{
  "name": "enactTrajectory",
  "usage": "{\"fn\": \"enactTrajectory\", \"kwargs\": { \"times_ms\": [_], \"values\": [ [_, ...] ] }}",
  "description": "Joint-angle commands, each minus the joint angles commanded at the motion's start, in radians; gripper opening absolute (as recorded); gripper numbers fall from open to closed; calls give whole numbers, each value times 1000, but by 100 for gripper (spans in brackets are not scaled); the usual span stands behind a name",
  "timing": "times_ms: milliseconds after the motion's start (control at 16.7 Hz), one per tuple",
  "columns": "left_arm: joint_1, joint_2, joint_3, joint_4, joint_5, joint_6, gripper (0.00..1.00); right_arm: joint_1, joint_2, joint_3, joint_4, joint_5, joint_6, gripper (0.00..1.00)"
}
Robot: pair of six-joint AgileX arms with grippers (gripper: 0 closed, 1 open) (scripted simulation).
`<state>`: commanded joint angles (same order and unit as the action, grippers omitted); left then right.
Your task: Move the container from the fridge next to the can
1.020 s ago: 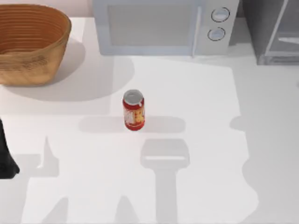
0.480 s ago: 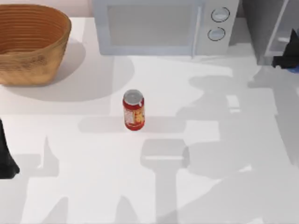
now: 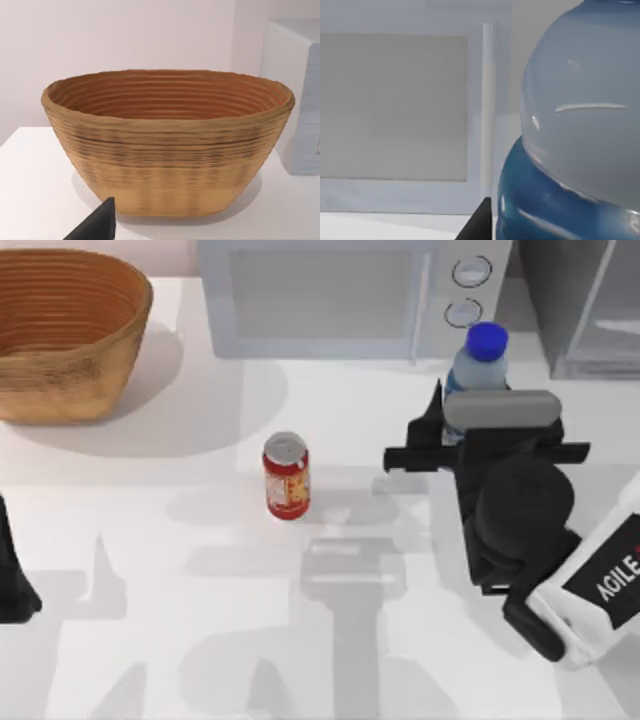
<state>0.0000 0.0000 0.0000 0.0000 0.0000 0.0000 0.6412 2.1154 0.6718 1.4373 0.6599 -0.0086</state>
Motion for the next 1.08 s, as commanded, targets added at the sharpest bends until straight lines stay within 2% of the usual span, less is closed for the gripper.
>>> {"fn": "enactTrajectory", "kwargs": {
  "times_ms": [120, 240, 780, 1080],
  "values": [
    [0, 0, 0, 0, 0, 0, 100, 70, 3, -10, 18, 70, 0, 0],
    [0, 0, 0, 0, 0, 0, 100, 97, 3, -16, 24, 98, 0, 0],
    [0, 0, 0, 0, 0, 0, 100, 97, 3, -16, 24, 97, 0, 0],
    [0, 0, 0, 0, 0, 0, 100, 97, 3, -16, 24, 97, 0, 38]
  ]
}}
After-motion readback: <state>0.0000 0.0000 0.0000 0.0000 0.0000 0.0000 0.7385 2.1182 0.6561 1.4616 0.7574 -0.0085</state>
